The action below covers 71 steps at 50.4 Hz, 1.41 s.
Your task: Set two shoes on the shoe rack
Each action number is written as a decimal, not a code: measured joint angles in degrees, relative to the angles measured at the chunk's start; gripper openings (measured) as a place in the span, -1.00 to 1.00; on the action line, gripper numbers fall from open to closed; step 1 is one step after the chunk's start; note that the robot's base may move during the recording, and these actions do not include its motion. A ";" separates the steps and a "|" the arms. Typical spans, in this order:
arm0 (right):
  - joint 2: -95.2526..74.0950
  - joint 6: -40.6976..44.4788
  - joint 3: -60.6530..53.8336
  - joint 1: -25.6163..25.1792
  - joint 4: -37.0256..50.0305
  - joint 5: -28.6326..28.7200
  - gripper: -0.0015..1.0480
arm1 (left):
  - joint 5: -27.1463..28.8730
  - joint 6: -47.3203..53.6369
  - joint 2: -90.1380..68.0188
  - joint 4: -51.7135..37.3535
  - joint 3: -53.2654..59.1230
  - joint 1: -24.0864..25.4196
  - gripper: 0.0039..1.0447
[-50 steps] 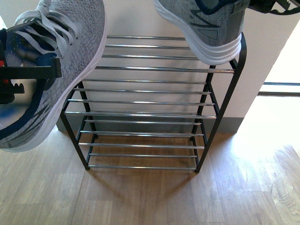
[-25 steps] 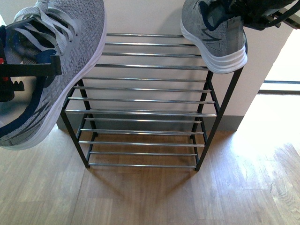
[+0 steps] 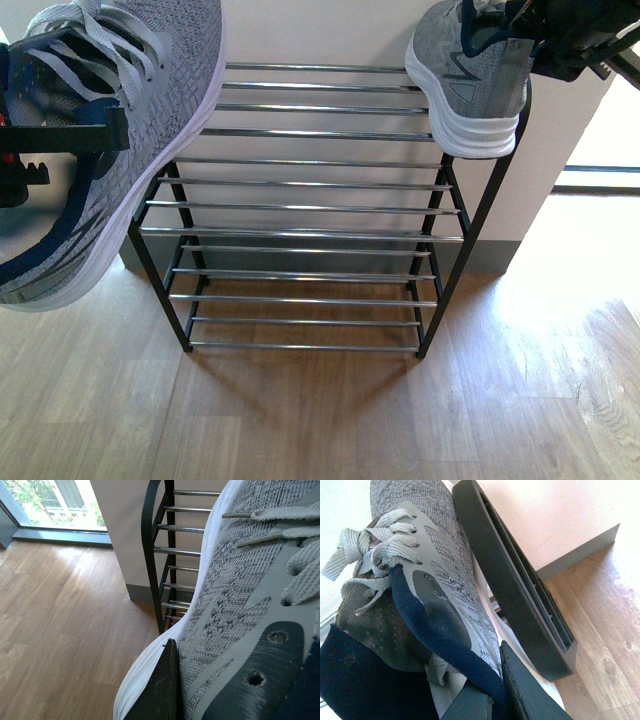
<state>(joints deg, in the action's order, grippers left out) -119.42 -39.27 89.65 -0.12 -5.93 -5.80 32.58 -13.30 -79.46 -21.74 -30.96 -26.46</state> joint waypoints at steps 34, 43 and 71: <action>3.23 3.48 -1.27 0.07 5.16 1.53 0.16 | 0.00 0.00 0.00 0.02 0.00 0.00 -0.98; 11.04 6.60 -8.17 -0.22 10.51 5.79 0.69 | 0.00 0.00 0.00 0.02 0.00 0.00 -0.98; 37.97 24.44 -46.12 -12.33 39.93 33.00 0.82 | -0.02 0.00 0.00 0.02 0.00 0.00 -0.98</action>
<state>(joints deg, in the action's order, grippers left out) -81.45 -14.83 43.53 -12.45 34.00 27.20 32.56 -13.30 -79.46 -21.71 -30.96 -26.46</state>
